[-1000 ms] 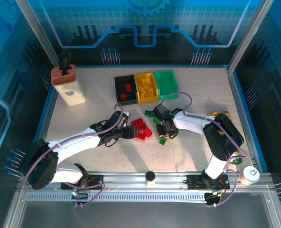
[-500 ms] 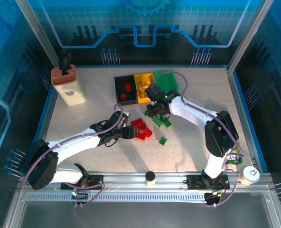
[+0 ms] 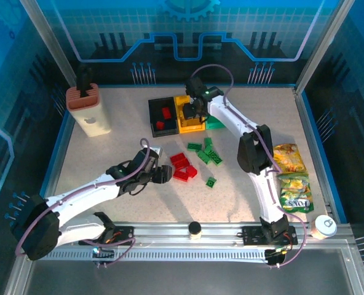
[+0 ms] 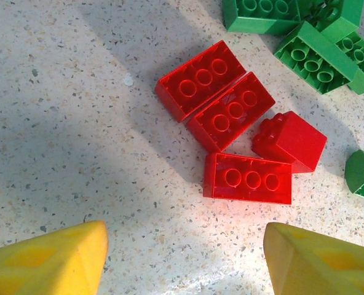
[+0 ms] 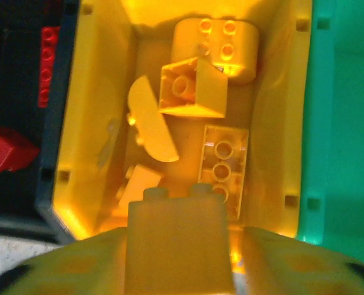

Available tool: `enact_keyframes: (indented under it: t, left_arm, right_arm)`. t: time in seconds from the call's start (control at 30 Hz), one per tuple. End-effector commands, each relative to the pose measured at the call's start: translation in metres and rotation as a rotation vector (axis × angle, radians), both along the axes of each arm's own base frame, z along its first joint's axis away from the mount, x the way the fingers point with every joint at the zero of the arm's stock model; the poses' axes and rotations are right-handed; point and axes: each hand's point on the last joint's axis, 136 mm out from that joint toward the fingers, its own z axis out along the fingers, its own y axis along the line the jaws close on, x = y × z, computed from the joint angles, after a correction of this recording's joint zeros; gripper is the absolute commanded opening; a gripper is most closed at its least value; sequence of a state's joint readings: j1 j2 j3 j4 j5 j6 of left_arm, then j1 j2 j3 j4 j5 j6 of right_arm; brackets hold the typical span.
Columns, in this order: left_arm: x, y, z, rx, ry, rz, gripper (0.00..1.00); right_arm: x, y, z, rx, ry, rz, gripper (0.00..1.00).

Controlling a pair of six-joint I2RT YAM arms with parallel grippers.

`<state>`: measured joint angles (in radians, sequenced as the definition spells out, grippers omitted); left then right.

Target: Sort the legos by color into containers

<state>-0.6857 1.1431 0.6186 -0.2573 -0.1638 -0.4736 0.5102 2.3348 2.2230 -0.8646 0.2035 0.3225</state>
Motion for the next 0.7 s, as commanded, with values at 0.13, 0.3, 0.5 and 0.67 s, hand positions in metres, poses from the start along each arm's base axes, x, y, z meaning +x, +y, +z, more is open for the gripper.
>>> enact_keyframes:
  t: [0.13, 0.3, 0.5, 0.67]
  left_arm:
    - [-0.003, 0.001, -0.003, 0.003, 0.011, 0.009, 0.69]
    - [0.000, -0.008, -0.010, 0.003, 0.037, -0.008, 0.73]
    - [0.002, -0.023, -0.019, -0.006, 0.075, -0.047, 0.75]
    - [0.001, -0.041, -0.028, 0.014, 0.105, -0.095, 0.76]
  right_arm:
    - [-0.026, -0.006, 0.036, -0.026, -0.048, 0.008, 0.75]
    - [-0.061, -0.021, 0.038, 0.005, -0.047, 0.004, 0.75]
    - [-0.108, -0.041, 0.021, 0.040, -0.021, 0.002, 0.75]
    - [-0.136, -0.056, 0.001, 0.052, 0.005, -0.025, 0.75]
